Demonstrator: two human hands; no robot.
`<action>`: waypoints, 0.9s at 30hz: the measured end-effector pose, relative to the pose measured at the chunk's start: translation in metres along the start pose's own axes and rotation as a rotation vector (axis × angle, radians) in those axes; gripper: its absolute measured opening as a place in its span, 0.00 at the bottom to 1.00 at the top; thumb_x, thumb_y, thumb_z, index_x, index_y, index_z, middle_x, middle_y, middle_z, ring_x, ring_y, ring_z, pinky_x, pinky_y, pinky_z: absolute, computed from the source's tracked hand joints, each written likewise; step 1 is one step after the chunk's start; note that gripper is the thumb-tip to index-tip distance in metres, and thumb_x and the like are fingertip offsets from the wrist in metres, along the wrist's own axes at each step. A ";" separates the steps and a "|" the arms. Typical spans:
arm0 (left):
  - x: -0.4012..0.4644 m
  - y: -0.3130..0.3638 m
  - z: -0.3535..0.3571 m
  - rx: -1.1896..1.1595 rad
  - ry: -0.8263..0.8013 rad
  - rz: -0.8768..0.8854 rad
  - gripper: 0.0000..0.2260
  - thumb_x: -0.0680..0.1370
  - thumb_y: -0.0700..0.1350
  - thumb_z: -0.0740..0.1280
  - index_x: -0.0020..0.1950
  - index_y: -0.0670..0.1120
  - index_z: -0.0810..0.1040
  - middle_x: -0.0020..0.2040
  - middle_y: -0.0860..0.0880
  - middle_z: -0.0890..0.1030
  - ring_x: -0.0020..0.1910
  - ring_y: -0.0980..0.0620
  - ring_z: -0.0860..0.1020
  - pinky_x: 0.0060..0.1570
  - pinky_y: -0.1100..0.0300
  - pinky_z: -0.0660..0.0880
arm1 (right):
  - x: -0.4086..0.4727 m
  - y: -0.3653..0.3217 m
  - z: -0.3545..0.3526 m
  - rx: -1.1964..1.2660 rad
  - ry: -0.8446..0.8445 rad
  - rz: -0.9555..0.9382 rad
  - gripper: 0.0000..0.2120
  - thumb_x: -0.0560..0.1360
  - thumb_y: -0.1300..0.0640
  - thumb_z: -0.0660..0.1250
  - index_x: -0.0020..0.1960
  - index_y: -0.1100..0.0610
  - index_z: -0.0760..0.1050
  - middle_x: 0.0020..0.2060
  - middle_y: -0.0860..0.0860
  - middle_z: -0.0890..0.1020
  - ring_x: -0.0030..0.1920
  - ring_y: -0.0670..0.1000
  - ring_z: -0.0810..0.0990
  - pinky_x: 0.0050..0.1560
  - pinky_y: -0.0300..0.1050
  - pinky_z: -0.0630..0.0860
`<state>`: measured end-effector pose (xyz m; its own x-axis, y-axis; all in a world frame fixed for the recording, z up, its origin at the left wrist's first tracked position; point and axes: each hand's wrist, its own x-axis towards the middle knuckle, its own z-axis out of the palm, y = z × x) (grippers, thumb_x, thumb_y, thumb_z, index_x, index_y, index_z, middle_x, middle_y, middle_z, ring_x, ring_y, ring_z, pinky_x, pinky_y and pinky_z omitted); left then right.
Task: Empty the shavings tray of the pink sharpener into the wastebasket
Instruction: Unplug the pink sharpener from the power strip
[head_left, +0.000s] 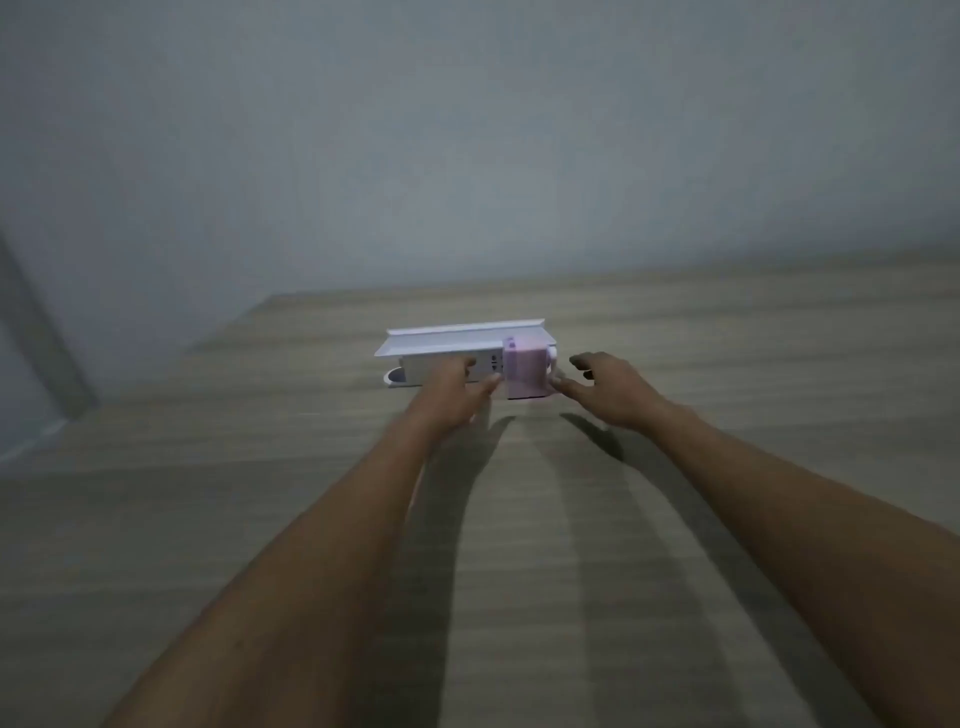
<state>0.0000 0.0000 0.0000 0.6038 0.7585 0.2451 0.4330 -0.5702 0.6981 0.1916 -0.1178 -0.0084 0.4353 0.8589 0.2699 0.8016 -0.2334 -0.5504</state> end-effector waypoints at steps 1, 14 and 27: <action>0.007 -0.002 0.005 -0.036 -0.005 -0.013 0.29 0.81 0.50 0.69 0.77 0.36 0.68 0.72 0.37 0.75 0.69 0.42 0.74 0.59 0.57 0.71 | 0.007 0.003 0.005 0.032 0.006 0.006 0.32 0.79 0.44 0.68 0.73 0.66 0.71 0.71 0.63 0.76 0.68 0.61 0.76 0.67 0.53 0.72; 0.060 -0.029 0.042 -0.376 -0.081 0.006 0.21 0.77 0.41 0.74 0.70 0.39 0.78 0.60 0.42 0.85 0.53 0.47 0.84 0.44 0.60 0.80 | 0.045 0.023 0.028 0.468 -0.005 -0.001 0.18 0.72 0.58 0.78 0.58 0.65 0.82 0.52 0.61 0.86 0.55 0.63 0.85 0.58 0.63 0.81; -0.017 0.017 -0.007 -0.353 -0.053 0.056 0.21 0.76 0.40 0.76 0.66 0.36 0.78 0.60 0.42 0.84 0.52 0.52 0.82 0.43 0.73 0.78 | -0.028 -0.028 -0.030 0.509 -0.075 -0.054 0.18 0.73 0.62 0.77 0.60 0.68 0.81 0.55 0.63 0.85 0.50 0.54 0.84 0.57 0.51 0.81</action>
<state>-0.0073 -0.0204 0.0128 0.6578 0.7064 0.2612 0.1456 -0.4596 0.8761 0.1696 -0.1488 0.0228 0.3533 0.8983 0.2611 0.5129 0.0474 -0.8571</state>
